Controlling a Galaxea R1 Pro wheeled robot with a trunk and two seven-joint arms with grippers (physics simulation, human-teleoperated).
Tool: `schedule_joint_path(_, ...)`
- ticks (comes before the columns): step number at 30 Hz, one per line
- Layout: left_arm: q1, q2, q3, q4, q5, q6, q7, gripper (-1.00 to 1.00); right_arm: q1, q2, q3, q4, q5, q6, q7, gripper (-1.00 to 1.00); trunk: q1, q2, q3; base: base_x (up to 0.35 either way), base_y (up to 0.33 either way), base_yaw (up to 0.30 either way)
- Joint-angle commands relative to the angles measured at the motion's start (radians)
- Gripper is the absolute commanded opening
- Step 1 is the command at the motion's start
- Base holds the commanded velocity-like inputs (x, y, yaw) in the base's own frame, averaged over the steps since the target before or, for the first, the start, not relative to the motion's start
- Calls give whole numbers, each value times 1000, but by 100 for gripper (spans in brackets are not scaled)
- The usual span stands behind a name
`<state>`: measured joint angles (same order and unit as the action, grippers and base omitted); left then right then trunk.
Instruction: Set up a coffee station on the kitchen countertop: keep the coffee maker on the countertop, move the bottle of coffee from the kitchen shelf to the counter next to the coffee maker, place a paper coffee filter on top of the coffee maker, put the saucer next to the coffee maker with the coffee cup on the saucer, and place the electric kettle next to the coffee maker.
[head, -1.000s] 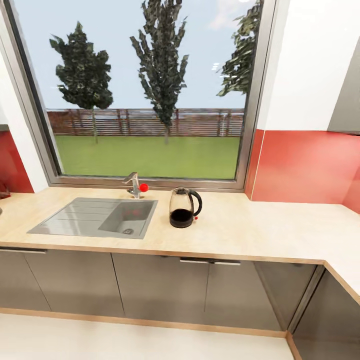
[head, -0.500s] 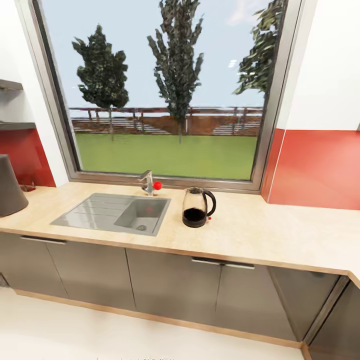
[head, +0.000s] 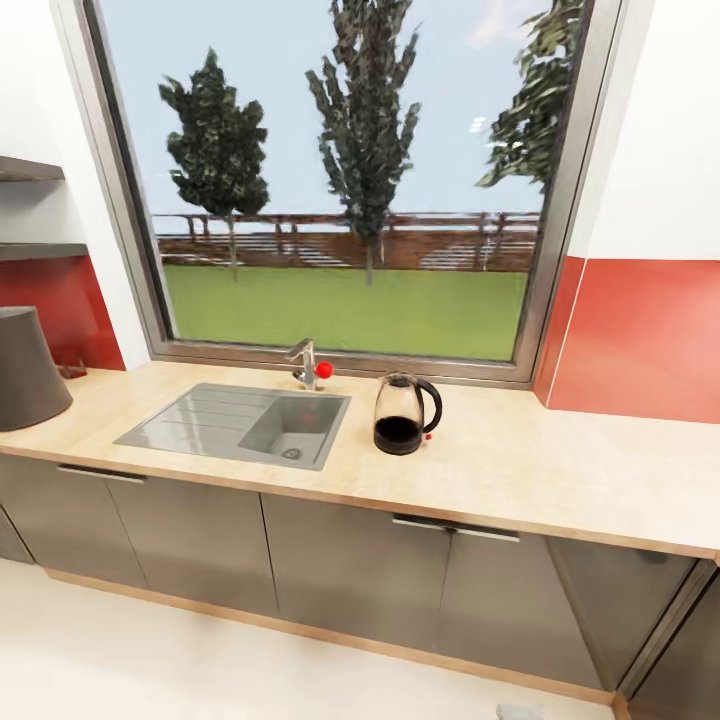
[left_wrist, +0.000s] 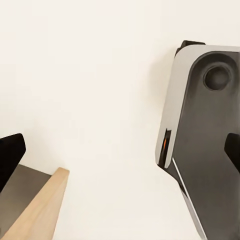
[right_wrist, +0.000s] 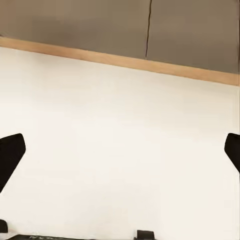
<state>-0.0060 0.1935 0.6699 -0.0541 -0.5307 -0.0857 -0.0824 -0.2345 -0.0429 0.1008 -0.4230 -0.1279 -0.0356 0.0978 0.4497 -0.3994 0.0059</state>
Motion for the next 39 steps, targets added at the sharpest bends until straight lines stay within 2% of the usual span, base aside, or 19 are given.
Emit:
schedule_joint_path(1, 0, 0, 8, 0, -9, -3, -3, 100, 0, -1, 7, -22, -10, -3, 0, 100, 0, -1, 0, 0, 0, 3)
schedule_joint_path(2, 0, 0, 8, 0, -9, -2, -3, 100, 0, -1, 7, -67, -10, -3, 0, 100, 0, -1, 0, 0, 0, 2)
schedule_joint_path(3, 0, 0, 7, 1, -11, -2, -3, 100, 0, -1, 7, -166, -9, -2, 0, 100, 0, -1, 0, 0, 0, 0)
schedule_joint_path(4, 0, -1, 5, 1, -11, -2, -3, 100, 0, -1, 7, -197, -10, -2, 0, 100, 0, -1, 0, 0, 0, 0)
schedule_joint_path(5, 0, -2, 0, 2, -15, -1, -5, 100, 0, -2, 6, -407, -10, -1, 0, 100, 0, -1, 0, 0, 0, 0)
schedule_joint_path(9, 0, -3, -2, 2, -17, 8, -5, 100, 0, -1, 5, -604, -11, 3, 0, 100, 0, -1, 0, 0, 0, 0)
schedule_joint_path(10, 0, -3, -4, 2, -18, 10, -5, 100, 0, 0, 6, -697, -13, 15, 0, 100, 0, -1, 0, 0, 0, 0)
schedule_joint_path(12, 0, -4, -6, 2, -20, 12, -6, 100, 0, 5, 6, -778, -14, 52, 1, 100, 0, -1, 0, 0, 0, 0)
schedule_joint_path(15, 0, -5, -5, 2, -21, 12, -7, 100, 0, 12, 7, -912, -15, 147, 2, 100, 0, -1, 0, 0, 0, 0)
schedule_joint_path(20, 0, -4, -4, 2, -20, 8, -5, 100, 0, 12, 6, -1037, -16, 185, 2, 100, 0, -1, 0, 0, 0, 0)
schedule_joint_path(23, 0, -3, -4, 2, -20, 7, -6, 100, -1, 11, 5, -1068, -16, 204, 3, 100, 0, -1, 0, 0, 0, 0)
schedule_joint_path(31, 0, -2, -3, 2, -19, 14, -6, 100, -44, 9, 1, -1074, -12, 211, 3, 100, 0, -1, 0, 46, 0, 0)
schedule_joint_path(39, 0, -4, -4, 2, -17, 15, -5, 100, -63, -1, -2, -1065, -11, 209, 11, 100, 0, -1, 0, 291, 0, 0)
